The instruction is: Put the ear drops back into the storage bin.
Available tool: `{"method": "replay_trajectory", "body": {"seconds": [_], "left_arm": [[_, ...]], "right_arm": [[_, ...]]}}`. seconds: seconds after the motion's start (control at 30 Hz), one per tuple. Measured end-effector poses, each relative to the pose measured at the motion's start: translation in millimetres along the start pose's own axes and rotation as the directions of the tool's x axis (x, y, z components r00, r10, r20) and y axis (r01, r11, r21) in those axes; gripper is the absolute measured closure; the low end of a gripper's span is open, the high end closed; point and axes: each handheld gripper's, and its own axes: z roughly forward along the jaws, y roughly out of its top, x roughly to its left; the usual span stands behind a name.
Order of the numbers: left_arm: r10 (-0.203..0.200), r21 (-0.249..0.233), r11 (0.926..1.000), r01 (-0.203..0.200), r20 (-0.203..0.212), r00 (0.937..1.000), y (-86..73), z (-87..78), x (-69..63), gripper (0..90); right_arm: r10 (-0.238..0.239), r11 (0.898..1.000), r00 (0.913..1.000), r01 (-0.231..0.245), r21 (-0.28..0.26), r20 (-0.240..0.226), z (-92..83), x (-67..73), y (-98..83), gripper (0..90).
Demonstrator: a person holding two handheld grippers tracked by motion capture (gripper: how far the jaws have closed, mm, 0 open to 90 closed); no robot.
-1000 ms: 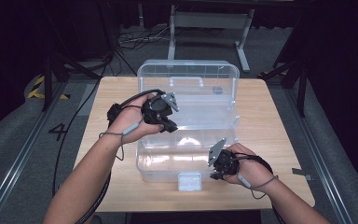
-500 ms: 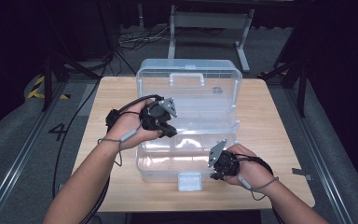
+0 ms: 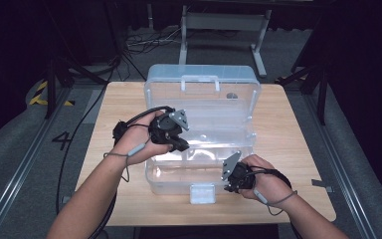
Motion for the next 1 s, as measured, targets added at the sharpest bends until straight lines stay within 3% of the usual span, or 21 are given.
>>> {"method": "replay_trajectory", "body": {"seconds": [0.6,0.93,1.0], "left_arm": [[0.012,0.020,0.9997,-0.012,0.009,0.9999,-0.6,2.5,-4.9,86.2],[0.013,0.030,0.9995,-0.014,0.023,0.9996,-0.5,4.2,-6.0,86.2],[0.013,0.031,0.9994,-0.014,0.025,0.9996,-0.8,4.5,-6.4,86.3]], "right_arm": [[-0.014,1.000,0.9994,0.014,0.010,0.031,-1.4,4.0,0.8,81.4],[0.013,1.000,0.9988,-0.012,-0.016,0.048,-10.1,7.3,0.8,80.2],[-0.003,1.000,0.9988,0.004,-0.027,0.049,-11.9,6.3,0.5,80.5]]}}
